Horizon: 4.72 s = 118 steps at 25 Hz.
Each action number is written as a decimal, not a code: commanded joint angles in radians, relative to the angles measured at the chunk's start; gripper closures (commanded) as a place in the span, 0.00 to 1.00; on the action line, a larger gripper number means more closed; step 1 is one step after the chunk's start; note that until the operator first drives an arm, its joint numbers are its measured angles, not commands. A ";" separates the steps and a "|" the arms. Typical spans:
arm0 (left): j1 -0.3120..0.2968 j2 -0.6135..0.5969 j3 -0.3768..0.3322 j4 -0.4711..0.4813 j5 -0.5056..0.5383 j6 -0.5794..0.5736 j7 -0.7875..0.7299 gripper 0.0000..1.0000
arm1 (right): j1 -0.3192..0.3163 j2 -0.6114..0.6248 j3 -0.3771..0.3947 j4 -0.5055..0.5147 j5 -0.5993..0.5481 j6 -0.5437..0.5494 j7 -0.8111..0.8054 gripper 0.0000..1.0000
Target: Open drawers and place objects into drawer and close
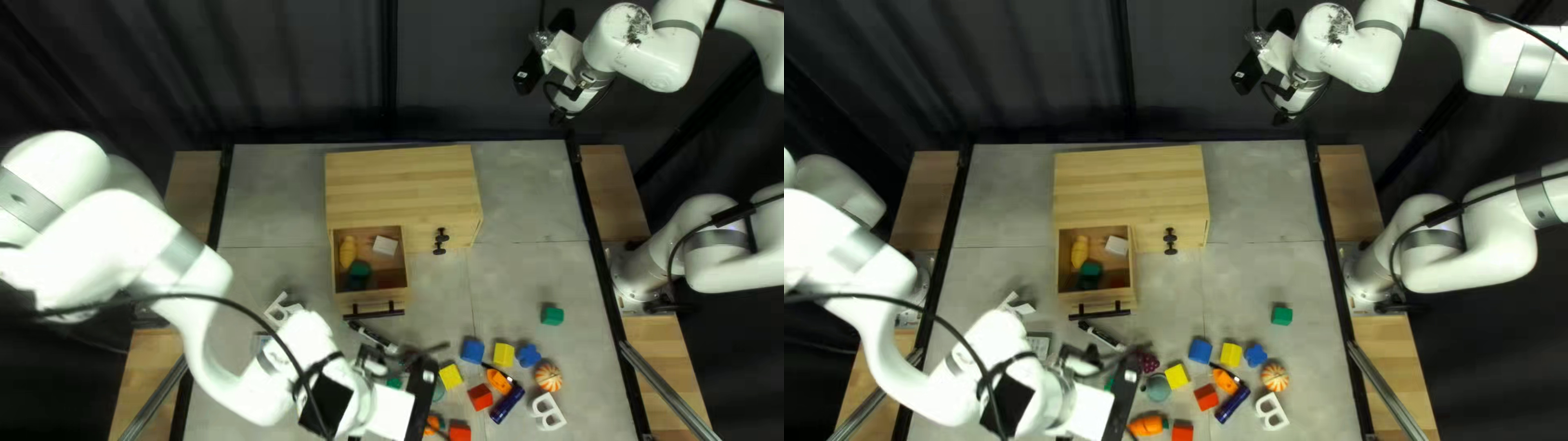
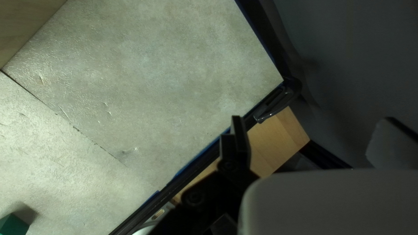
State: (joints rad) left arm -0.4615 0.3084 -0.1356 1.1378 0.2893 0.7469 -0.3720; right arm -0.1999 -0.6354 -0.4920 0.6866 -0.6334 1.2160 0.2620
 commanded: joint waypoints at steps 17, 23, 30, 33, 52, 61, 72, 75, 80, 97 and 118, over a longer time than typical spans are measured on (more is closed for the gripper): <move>0.122 0.124 -0.015 -0.033 -0.099 -0.139 0.168 0.00 | 0.000 0.000 0.000 0.000 0.000 0.000 0.000 0.00; 0.146 0.148 -0.020 -0.021 -0.115 -0.141 0.201 0.00 | 0.000 0.000 0.000 0.000 0.000 0.000 0.000 0.00; 0.152 0.158 -0.025 -0.008 -0.122 -0.132 0.215 0.04 | 0.000 0.000 0.000 0.000 0.000 0.000 0.000 0.00; 0.147 0.168 -0.024 0.006 -0.117 -0.130 0.214 0.43 | 0.000 0.000 0.000 0.000 0.000 0.000 0.000 0.00; 0.126 0.000 -0.017 0.054 -0.106 0.122 0.206 1.00 | 0.000 0.000 0.000 0.000 0.000 0.000 0.000 0.00; 0.271 -0.268 0.111 0.080 -0.168 0.438 0.378 1.00 | 0.000 0.000 0.000 0.000 0.000 0.000 0.000 0.00; 0.339 -0.243 0.176 0.011 -0.191 0.370 0.357 0.00 | 0.000 0.000 0.000 0.000 0.000 0.000 0.000 0.00; 0.335 -0.291 0.174 -0.059 -0.183 0.324 0.315 0.00 | 0.000 0.000 0.000 0.000 0.000 0.000 0.000 0.00; 0.271 -0.354 0.106 -0.162 -0.170 0.245 0.237 0.00 | 0.000 0.000 0.000 0.000 0.000 0.000 0.000 0.00; 0.030 -0.308 -0.132 -0.150 -0.311 0.235 0.388 0.00 | 0.000 0.000 0.000 0.000 0.000 0.000 0.000 0.00; 0.033 -0.296 -0.119 -0.377 -0.407 -0.061 0.244 0.00 | 0.000 0.000 0.000 0.000 0.000 0.000 0.000 0.00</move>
State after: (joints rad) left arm -0.4408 -0.0240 -0.2710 0.7899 -0.1205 0.7538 0.0005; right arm -0.1999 -0.6354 -0.4920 0.6866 -0.6334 1.2160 0.2620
